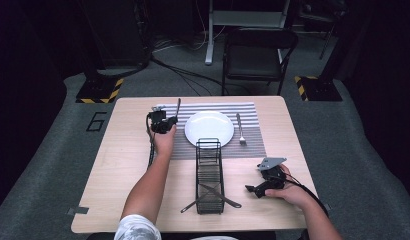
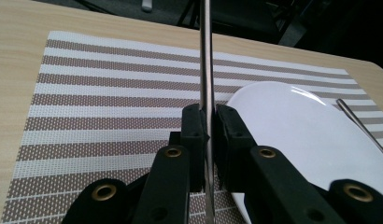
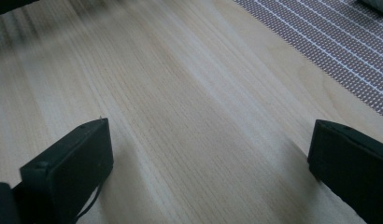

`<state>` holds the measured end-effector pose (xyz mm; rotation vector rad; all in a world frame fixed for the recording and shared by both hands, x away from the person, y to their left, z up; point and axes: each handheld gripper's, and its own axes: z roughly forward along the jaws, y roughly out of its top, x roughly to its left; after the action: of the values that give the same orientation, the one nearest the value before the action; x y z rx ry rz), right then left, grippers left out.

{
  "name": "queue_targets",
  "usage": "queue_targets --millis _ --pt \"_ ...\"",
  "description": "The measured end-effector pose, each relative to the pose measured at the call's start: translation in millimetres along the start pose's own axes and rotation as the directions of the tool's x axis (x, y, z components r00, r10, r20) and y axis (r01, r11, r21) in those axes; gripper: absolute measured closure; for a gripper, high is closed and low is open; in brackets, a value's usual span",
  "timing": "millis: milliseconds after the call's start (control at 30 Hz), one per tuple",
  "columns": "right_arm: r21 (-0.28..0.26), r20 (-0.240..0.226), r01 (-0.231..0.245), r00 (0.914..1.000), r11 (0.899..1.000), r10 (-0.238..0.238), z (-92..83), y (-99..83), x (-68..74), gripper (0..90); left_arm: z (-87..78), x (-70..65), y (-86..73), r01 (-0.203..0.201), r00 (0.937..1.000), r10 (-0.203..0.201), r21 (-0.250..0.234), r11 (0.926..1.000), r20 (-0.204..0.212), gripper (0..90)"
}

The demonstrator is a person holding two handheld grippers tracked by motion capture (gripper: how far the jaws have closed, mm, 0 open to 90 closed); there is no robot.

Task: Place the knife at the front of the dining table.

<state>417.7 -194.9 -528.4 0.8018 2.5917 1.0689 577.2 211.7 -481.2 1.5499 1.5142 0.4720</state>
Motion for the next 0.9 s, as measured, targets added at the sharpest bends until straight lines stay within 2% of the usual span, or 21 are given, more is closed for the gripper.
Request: queue_targets --millis 200,367,467,733,900 --pt "0.000 0.000 0.000 1.0000 1.000 0.000 0.0 0.0 0.0 0.0 9.2 1.8 -1.6 0.021 0.9992 -0.021 0.001 0.9998 -0.033 82.6" --pt "0.000 0.000 0.000 1.0000 1.000 0.000 0.0 0.0 0.0 0.0 15.9 3.8 -3.8 0.062 0.9965 -0.062 -0.005 0.9981 -0.056 82.6" --pt "0.000 0.000 0.000 1.0000 1.000 0.000 0.0 0.0 0.0 0.0 18.9 6.8 -5.0 0.074 0.9954 -0.074 -0.005 0.9973 -0.060 82.5" --pt "0.000 0.000 0.000 1.0000 1.000 0.000 0.0 0.0 0.0 0.0 30.2 13.2 -9.2 0.136 0.9884 -0.136 -0.001 0.9907 -0.068 82.5" --pt "0.000 0.000 0.000 1.0000 1.000 0.000 0.0 0.0 0.0 0.0 35.4 12.6 -12.1 0.148 0.9860 -0.147 0.010 0.9890 -0.080 82.5"
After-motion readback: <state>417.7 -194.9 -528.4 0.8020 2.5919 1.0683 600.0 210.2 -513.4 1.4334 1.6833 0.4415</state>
